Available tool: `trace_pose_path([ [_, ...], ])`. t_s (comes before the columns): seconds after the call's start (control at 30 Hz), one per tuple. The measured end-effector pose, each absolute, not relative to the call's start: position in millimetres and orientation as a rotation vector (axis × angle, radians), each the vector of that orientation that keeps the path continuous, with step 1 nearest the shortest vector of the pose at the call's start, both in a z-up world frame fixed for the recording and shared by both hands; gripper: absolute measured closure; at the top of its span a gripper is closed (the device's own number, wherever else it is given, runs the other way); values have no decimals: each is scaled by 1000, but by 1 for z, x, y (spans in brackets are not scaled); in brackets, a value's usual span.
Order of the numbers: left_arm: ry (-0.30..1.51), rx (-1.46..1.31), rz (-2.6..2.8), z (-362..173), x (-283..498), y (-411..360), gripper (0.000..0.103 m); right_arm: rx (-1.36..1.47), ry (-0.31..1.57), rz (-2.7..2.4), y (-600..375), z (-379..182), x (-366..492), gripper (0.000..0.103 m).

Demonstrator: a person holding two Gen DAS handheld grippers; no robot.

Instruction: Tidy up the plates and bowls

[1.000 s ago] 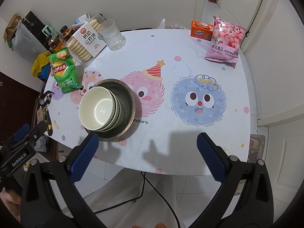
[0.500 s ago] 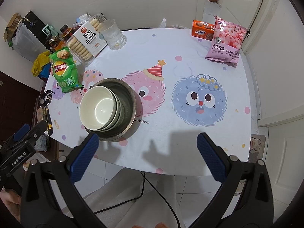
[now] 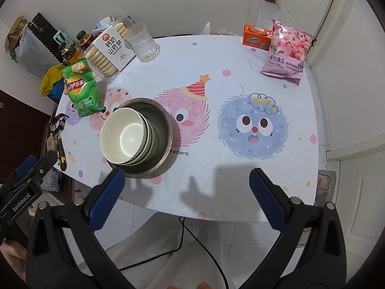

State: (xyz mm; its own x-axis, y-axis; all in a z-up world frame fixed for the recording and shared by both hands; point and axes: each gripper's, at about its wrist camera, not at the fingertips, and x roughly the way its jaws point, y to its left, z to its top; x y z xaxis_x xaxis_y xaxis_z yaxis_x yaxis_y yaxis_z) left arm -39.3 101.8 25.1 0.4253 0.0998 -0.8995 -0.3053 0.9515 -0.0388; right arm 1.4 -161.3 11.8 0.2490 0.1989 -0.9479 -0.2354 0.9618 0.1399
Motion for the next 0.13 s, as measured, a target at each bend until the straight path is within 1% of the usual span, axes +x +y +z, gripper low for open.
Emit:
trace_pose_path([
  [0.13, 1104, -183, 258, 27, -38, 97, 0, -33, 1285, 297, -162, 11, 1, 0],
])
